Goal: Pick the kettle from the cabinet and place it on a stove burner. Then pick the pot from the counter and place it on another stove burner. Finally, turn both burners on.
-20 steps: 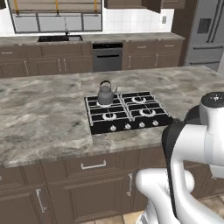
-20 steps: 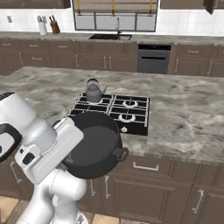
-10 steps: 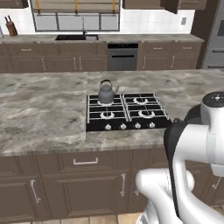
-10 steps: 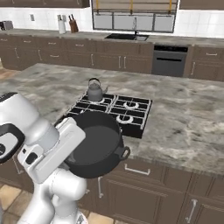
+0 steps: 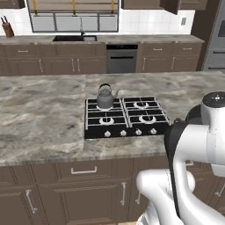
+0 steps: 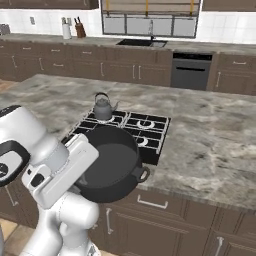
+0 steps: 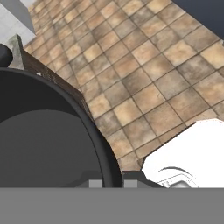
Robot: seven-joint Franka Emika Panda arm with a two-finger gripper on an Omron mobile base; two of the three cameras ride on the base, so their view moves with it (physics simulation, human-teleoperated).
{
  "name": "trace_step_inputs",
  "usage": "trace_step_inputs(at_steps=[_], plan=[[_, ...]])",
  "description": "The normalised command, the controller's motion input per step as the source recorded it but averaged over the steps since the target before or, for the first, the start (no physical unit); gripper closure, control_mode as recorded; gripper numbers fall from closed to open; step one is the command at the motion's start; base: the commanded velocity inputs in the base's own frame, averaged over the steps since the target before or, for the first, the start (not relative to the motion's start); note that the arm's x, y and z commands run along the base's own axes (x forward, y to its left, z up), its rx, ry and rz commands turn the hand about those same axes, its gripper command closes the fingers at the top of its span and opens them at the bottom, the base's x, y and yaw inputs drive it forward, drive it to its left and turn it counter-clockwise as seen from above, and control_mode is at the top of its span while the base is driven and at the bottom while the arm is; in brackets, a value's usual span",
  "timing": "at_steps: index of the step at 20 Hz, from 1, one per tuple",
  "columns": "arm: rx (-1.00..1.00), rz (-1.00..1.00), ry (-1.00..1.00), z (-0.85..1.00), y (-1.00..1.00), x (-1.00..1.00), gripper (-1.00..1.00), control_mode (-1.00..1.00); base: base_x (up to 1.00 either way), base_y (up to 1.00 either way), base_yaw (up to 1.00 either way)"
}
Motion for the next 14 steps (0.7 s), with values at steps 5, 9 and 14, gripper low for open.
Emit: trace_step_inputs(at_steps=[5, 9, 14], plan=[[0.00, 0.00, 0.00, 0.00, 0.00, 0.00, 1.00, 1.00, 0.24, 0.14, -0.08], [0.00, 0.00, 0.00, 0.00, 0.00, 0.00, 1.00, 1.00, 0.22, 0.40, -0.06], [0.00, 0.00, 0.00, 0.00, 0.00, 0.00, 1.00, 1.00, 0.24, 0.40, -0.07]])
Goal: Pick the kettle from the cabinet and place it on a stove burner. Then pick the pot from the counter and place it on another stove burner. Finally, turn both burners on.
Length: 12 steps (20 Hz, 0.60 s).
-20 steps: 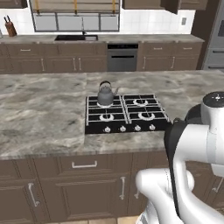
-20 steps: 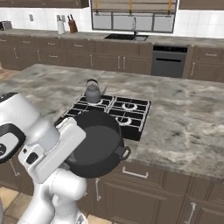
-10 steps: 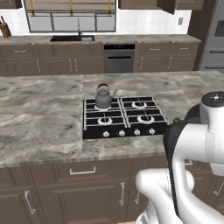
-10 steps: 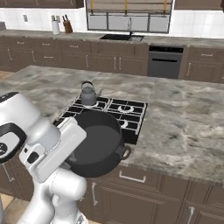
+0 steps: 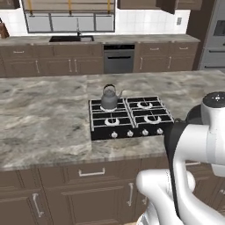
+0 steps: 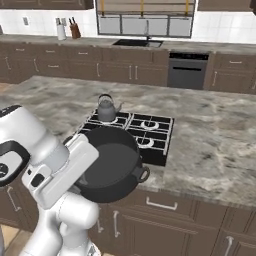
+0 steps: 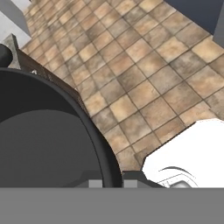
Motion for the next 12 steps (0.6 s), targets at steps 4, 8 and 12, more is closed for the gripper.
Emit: trace_step_inputs(at_steps=[4, 8, 12], plan=[[0.00, 0.00, 0.00, 0.00, 0.00, 0.00, 1.00, 1.00, 0.38, 0.04, -0.10], [0.00, 0.00, 0.00, 0.00, 0.00, 0.00, 1.00, 1.00, 0.43, 0.00, -0.10], [0.00, 0.00, 0.00, 0.00, 0.00, 0.00, 1.00, 1.00, 0.34, 0.00, -0.08]])
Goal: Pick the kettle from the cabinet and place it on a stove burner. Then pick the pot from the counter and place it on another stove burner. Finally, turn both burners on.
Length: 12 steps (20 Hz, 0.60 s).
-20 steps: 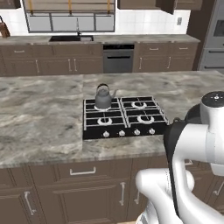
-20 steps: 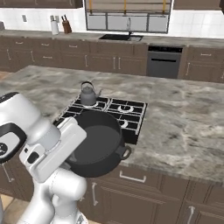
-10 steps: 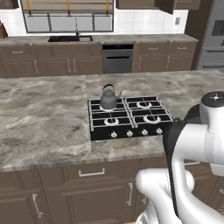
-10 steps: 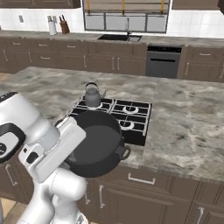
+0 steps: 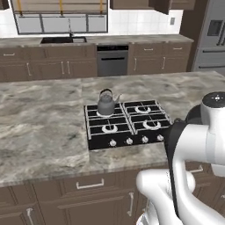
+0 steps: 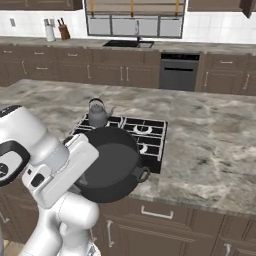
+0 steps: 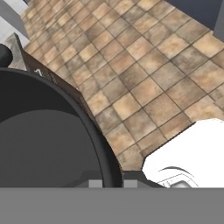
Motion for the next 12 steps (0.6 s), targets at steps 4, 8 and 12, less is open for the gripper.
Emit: trace_step_inputs(at_steps=[4, 8, 12], plan=[[0.00, 0.00, 0.00, 0.00, 0.00, 0.00, 1.00, 1.00, 0.10, 0.00, -0.06], [0.00, 0.00, 0.00, 0.00, 0.00, 0.00, 1.00, 1.00, -0.44, 0.00, -0.01], [0.00, 0.00, 0.00, 0.00, 0.00, 0.00, 1.00, 1.00, -0.57, 0.00, -0.01]])
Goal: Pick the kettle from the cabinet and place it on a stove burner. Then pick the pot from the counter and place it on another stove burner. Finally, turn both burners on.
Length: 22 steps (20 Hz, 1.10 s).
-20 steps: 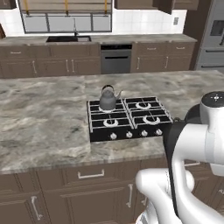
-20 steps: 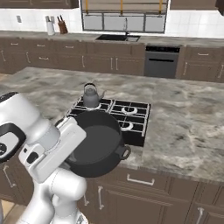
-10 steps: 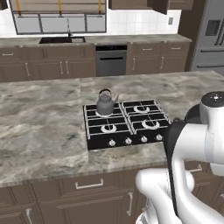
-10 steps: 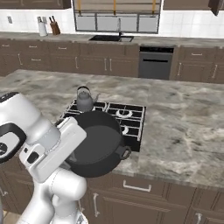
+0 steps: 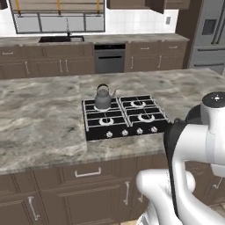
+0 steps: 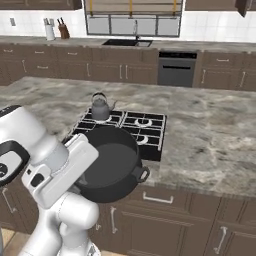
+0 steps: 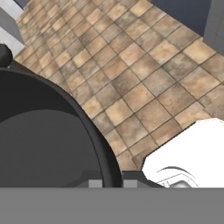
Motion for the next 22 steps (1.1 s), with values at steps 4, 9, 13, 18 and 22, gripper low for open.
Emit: trace_step_inputs(at_steps=[4, 9, 13, 18, 22], plan=[[0.00, 0.00, 0.00, 0.00, 0.00, 0.00, 1.00, 1.00, -0.07, 0.00, -0.01], [0.00, 0.00, 0.00, 0.00, 0.00, 0.00, 1.00, 1.00, 0.54, 0.00, 0.00], [0.00, 0.00, 0.00, 0.00, 0.00, 0.00, 1.00, 1.00, 0.57, 0.00, 0.00], [0.00, 0.00, 0.00, 0.00, 0.00, 0.00, 1.00, 1.00, 0.28, 0.00, 0.00], [0.00, 0.00, 0.00, 0.00, 0.00, 0.00, 1.00, 1.00, 0.01, 0.00, -0.01]])
